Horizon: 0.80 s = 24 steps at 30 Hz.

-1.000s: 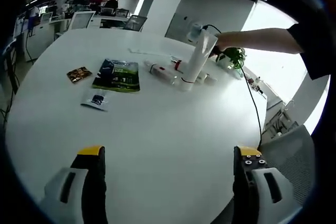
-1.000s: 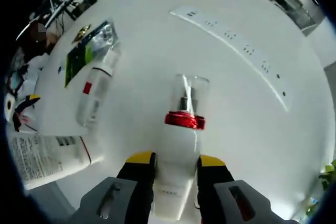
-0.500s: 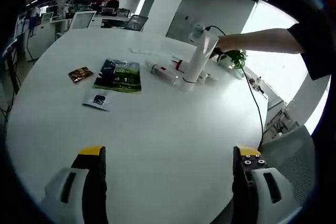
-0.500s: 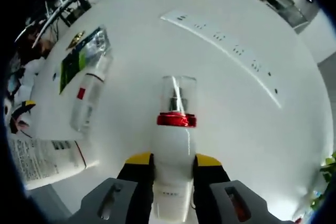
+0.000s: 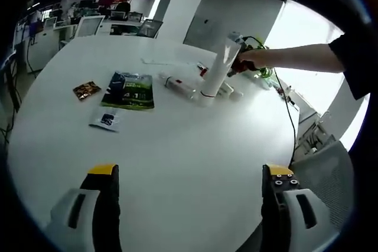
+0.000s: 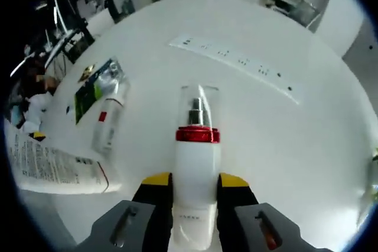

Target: Arrange the skincare products in the storage area until every visible bottle or jar stands upright without overlapping.

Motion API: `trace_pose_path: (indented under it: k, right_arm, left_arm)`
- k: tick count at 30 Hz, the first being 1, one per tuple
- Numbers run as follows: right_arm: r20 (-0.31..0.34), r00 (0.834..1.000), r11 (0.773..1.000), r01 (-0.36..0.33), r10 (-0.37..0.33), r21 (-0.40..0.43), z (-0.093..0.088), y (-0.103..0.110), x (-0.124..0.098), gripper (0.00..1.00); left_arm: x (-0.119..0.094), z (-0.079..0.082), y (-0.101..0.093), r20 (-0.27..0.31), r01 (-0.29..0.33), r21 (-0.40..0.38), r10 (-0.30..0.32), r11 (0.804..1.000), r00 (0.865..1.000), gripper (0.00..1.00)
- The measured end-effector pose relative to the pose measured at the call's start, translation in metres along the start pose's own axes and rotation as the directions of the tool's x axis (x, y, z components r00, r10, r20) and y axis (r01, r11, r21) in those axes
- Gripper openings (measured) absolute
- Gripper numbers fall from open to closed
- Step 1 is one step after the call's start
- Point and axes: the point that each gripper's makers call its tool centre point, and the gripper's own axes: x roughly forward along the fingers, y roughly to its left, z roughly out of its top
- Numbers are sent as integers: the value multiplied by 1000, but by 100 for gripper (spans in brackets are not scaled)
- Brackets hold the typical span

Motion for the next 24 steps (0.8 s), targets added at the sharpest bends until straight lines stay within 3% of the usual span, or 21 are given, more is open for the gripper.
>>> trace_pose_path:
  k: [9,20,24]
  right_arm:
    - [150,988,998,27,-35,59,-8,7,-28,19]
    - [238,967,993,74,-95,96,-28,13,-57,19]
    - [256,957,990,134,-140,39,-38,20,-74,19]
  left_arm:
    - [-2,7,-11,10,26,21,-27,999,1000,94]
    - [-7,17,-26,17,47,57,-48,997,999,93]
    - [-10,23,-34,30,60,63,-61,996,998,94]
